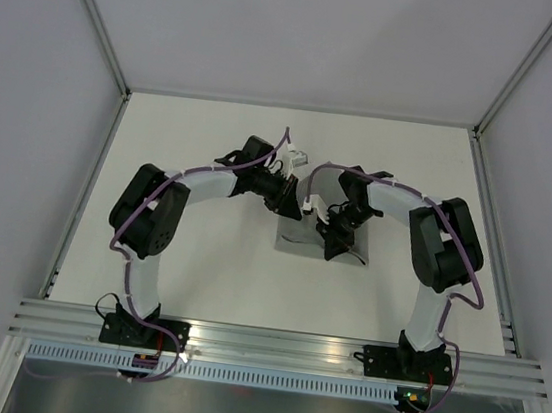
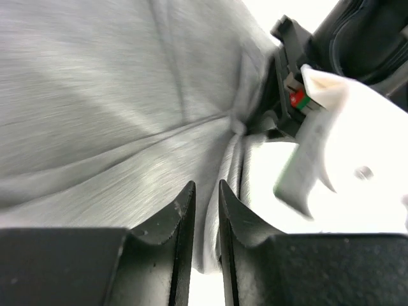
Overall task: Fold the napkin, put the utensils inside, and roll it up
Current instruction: Roll the napkin with the utensil
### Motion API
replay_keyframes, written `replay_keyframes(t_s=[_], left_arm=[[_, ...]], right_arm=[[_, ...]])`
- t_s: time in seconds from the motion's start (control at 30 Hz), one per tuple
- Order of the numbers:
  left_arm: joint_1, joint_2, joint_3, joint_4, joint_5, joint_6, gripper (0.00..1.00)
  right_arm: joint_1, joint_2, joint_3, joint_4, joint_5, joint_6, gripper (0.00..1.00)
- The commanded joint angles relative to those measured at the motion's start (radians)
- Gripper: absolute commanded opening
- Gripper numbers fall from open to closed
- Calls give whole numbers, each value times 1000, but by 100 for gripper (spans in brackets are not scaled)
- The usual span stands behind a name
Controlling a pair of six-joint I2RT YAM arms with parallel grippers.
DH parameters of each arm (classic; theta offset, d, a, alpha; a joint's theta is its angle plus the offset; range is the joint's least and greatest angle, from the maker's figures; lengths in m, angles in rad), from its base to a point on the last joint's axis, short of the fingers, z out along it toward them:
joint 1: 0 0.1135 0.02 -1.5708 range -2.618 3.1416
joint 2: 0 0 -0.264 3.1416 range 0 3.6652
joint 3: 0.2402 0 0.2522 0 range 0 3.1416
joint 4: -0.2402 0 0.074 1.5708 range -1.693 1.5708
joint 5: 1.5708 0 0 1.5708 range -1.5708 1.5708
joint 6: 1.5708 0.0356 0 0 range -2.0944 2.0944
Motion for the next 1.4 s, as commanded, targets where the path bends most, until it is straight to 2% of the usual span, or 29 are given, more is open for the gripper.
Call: replay_keyframes(t_s=[0.0, 0.1, 0.33, 0.5, 0.53, 0.57, 0.6, 0.7, 0.93, 1.1, 1.37], left_arm=[[30, -144, -93, 234, -144, -103, 25], [30, -245, -186, 310, -247, -113, 25], [9, -496, -485, 731, -496, -160, 29], [-164, -589, -619, 824, -761, 6, 32], [-197, -589, -622, 823, -795, 96, 33], [-261, -583, -625, 816, -813, 138, 33], [-296, -577, -625, 815, -896, 175, 33], [-396, -537, -625, 821, -973, 290, 34], [-571, -355, -561, 787, -1051, 572, 38], [-608, -261, -506, 740, -1053, 676, 38], [-610, -171, -469, 711, -1010, 744, 42]], right_arm=[[-10, 99, 32, -90, -9, -65, 15], [-22, 165, 89, -145, -21, -80, 15], [-50, 277, 191, -220, -22, -86, 15], [-55, 315, 228, -242, -15, -76, 15], [-55, 327, 236, -248, -15, -76, 15], [-58, 335, 253, -254, -15, -74, 15], [-59, 350, 262, -265, -15, -73, 14], [-61, 370, 294, -285, -18, -66, 14], [-72, 439, 360, -322, -12, -42, 14], [-78, 464, 383, -335, 2, -27, 14], [-84, 476, 394, -351, 19, -20, 14]])
